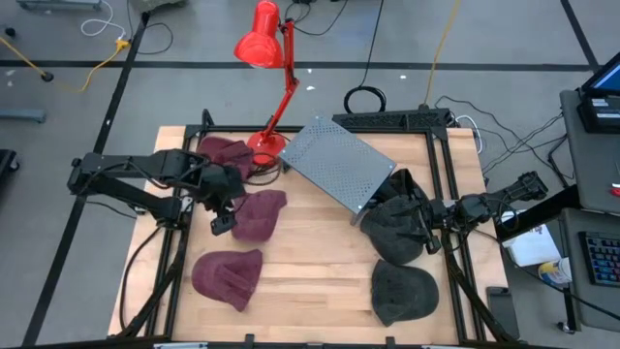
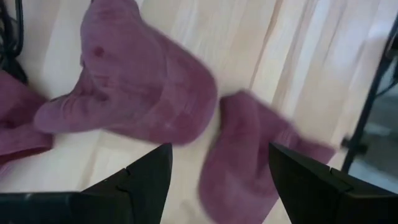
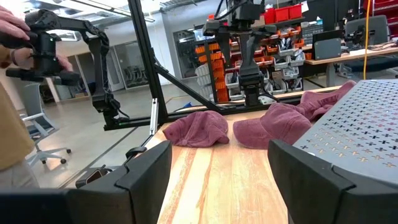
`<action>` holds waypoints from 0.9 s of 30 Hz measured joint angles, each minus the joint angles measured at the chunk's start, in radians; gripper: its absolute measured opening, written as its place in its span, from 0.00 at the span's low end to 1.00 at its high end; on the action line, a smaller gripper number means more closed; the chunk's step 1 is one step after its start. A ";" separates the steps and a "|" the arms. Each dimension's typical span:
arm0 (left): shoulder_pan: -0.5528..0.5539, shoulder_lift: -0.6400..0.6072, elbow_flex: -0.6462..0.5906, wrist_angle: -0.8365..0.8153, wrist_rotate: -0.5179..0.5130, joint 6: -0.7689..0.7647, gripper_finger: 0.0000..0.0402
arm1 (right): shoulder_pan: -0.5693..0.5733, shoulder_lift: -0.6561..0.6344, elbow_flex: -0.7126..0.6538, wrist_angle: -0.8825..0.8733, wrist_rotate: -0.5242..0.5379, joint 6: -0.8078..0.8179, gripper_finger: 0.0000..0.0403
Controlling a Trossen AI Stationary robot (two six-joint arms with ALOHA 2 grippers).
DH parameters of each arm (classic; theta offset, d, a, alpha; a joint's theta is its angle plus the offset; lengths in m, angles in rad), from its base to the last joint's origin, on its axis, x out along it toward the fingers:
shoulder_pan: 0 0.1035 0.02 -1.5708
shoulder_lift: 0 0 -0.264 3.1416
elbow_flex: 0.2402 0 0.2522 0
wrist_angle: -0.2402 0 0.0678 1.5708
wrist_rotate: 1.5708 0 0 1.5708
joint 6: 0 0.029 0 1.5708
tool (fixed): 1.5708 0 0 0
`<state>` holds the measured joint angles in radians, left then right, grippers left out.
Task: Pick & Place hat
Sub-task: Put the red cap on the shelf
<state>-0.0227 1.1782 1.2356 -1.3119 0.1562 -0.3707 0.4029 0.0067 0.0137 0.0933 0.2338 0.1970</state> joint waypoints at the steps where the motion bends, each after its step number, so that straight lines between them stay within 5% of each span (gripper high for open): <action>1: 0.000 0.010 0.008 -0.030 0.000 0.022 0.67 | 0.000 0.000 0.000 0.000 0.000 0.000 0.65; 12: 0.069 0.066 0.019 -0.262 -0.083 0.034 0.67 | 0.000 0.000 0.000 0.000 0.000 0.000 0.64; 20: 0.276 0.066 0.019 -0.259 -0.100 0.210 0.67 | 0.000 0.000 0.000 0.000 0.000 0.000 0.65; 27: 0.483 0.066 0.019 -0.258 -0.243 0.420 0.67 | 0.000 0.000 0.000 0.000 0.000 0.000 0.65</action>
<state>0.4606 1.2442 1.2549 -1.5695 -0.0866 0.0491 0.4027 0.0067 0.0136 0.0933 0.2340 0.1970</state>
